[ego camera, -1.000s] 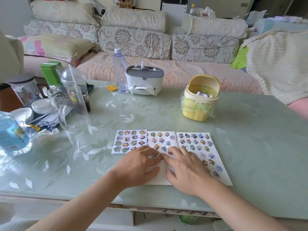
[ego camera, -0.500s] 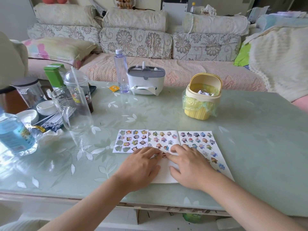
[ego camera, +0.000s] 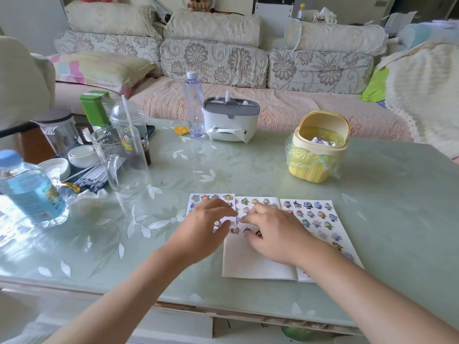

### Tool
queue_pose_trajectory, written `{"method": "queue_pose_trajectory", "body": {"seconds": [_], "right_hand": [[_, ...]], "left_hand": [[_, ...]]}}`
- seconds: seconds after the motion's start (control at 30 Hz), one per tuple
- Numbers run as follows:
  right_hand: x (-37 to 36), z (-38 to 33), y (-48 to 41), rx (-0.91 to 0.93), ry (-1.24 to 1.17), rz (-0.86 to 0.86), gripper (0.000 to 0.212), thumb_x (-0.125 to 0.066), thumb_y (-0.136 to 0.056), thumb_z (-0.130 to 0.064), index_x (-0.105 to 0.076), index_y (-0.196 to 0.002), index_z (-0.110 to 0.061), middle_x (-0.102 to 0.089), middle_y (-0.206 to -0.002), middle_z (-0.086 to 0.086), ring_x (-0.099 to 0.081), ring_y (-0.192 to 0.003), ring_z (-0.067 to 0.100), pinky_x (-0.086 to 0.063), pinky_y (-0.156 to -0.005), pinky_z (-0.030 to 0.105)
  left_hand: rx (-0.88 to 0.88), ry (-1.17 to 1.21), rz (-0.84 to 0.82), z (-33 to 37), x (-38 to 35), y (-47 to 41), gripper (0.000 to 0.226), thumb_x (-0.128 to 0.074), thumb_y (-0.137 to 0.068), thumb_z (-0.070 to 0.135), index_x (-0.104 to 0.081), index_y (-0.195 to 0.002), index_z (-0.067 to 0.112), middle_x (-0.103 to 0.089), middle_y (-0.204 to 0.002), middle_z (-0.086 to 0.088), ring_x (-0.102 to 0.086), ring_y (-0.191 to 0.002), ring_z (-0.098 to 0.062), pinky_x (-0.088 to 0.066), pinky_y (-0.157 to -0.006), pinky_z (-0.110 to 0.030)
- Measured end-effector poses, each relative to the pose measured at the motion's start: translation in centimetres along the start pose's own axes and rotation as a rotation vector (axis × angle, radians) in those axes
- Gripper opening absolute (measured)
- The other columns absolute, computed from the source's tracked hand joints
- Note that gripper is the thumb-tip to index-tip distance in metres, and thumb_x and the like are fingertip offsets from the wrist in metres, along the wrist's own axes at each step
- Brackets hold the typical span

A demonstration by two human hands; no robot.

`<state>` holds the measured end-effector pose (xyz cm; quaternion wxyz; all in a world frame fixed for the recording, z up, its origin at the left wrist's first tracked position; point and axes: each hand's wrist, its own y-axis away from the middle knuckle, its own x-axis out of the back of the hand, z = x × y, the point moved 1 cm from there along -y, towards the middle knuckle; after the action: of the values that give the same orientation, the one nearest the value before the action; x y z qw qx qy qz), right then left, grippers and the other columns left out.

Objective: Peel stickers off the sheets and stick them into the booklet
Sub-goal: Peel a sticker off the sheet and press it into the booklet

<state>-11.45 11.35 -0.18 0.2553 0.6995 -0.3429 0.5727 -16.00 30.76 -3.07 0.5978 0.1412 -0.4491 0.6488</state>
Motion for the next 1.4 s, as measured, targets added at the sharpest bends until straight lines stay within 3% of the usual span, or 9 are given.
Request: {"method": "queue_pose_trajectory", "body": {"seconds": [0.23,0.4,0.6,0.73,0.8,0.97,1.17,1.33,1.4], "right_hand": [[-2.0,-1.4,-3.1,0.091,-0.067,-0.011,0.043,-0.056,-0.095,-0.042,-0.056,-0.137,-0.030,-0.051,-0.129,-0.011,-0.048,-0.121,0.014,-0.044,-0.098,0.035],[-2.9,-1.4,-4.1,0.122,-0.042,0.018,0.050,-0.064,-0.088,-0.048,-0.055,-0.135,-0.035,-0.058,-0.124,-0.013,-0.050,-0.118,0.016,-0.045,-0.097,0.035],[-2.8,-1.4,-4.1,0.163,-0.036,0.269,0.016,-0.070,-0.082,-0.023,-0.065,-0.097,-0.029,-0.069,-0.089,-0.014,-0.063,-0.082,0.015,-0.038,-0.062,0.027],[-2.6,-1.1,-4.1,0.192,-0.050,0.427,0.019,-0.073,-0.073,-0.009,-0.061,-0.078,-0.023,-0.062,-0.076,-0.008,-0.057,-0.062,0.016,-0.040,-0.050,0.027],[-1.9,-1.2,-4.0,0.199,-0.059,0.517,0.022,-0.073,-0.071,-0.006,-0.058,-0.075,-0.021,-0.057,-0.076,-0.007,-0.050,-0.060,0.014,-0.040,-0.046,0.028],[-0.4,-1.5,-3.6,0.246,-0.086,0.702,0.010,-0.061,-0.077,-0.008,-0.054,-0.074,-0.016,-0.056,-0.081,-0.003,-0.051,-0.057,0.020,-0.045,-0.045,0.033],[0.5,-1.6,-3.1,0.276,-0.032,0.756,0.011,-0.062,-0.080,-0.011,-0.055,-0.073,-0.016,-0.056,-0.080,-0.002,-0.052,-0.056,0.022,-0.043,-0.042,0.032],[0.8,-1.7,-2.9,0.290,-0.035,0.722,0.011,-0.068,-0.080,-0.011,-0.061,-0.076,-0.019,-0.057,-0.081,-0.006,-0.052,-0.057,0.015,-0.044,-0.044,0.031],[1.1,-2.0,-2.8,0.247,-0.131,0.645,0.005,-0.069,-0.081,-0.023,-0.065,-0.082,-0.025,-0.059,-0.084,-0.010,-0.051,-0.059,0.006,-0.044,-0.049,0.022]], "left_hand": [[0.099,-0.272,-0.176,-5.3,2.6,1.7,0.049,-0.064,-0.085,0.034,-0.061,-0.133,0.023,-0.058,-0.133,0.007,-0.051,-0.123,-0.017,-0.045,-0.102,-0.034],[-0.037,-0.309,-0.113,-5.9,2.0,1.5,0.033,-0.052,-0.092,0.041,-0.071,-0.114,0.026,-0.068,-0.107,0.008,-0.061,-0.099,-0.021,-0.053,-0.083,-0.034],[-0.063,-0.245,0.008,-5.8,2.0,1.0,0.035,-0.042,-0.098,0.042,-0.072,-0.104,0.024,-0.070,-0.097,0.008,-0.063,-0.086,-0.021,-0.055,-0.070,-0.036],[-0.088,-0.258,0.159,-4.2,2.5,0.8,0.026,-0.052,-0.095,0.036,-0.069,-0.105,0.019,-0.063,-0.100,0.008,-0.058,-0.090,-0.019,-0.050,-0.076,-0.031],[-0.071,-0.239,0.246,-2.5,2.8,0.9,0.018,-0.056,-0.092,0.035,-0.063,-0.093,0.019,-0.057,-0.086,0.011,-0.055,-0.079,-0.015,-0.045,-0.066,-0.028],[0.237,0.023,0.174,1.5,1.7,1.8,0.043,-0.050,-0.091,0.050,-0.059,-0.063,0.018,-0.063,-0.056,0.009,-0.056,-0.051,-0.014,-0.048,-0.052,-0.035],[0.670,0.762,0.201,3.9,0.7,0.3,0.015,-0.062,-0.097,0.027,-0.075,-0.096,0.021,-0.077,-0.086,0.007,-0.067,-0.070,-0.011,-0.046,-0.060,-0.022],[0.807,0.889,0.290,4.1,1.3,-0.7,0.014,-0.067,-0.092,0.020,-0.076,-0.085,0.012,-0.074,-0.085,0.008,-0.066,-0.074,-0.008,-0.045,-0.066,-0.024],[0.811,0.918,0.288,4.2,1.4,-0.9,0.014,-0.065,-0.093,0.019,-0.076,-0.086,0.013,-0.075,-0.090,0.002,-0.066,-0.078,-0.011,-0.045,-0.067,-0.025]]}}
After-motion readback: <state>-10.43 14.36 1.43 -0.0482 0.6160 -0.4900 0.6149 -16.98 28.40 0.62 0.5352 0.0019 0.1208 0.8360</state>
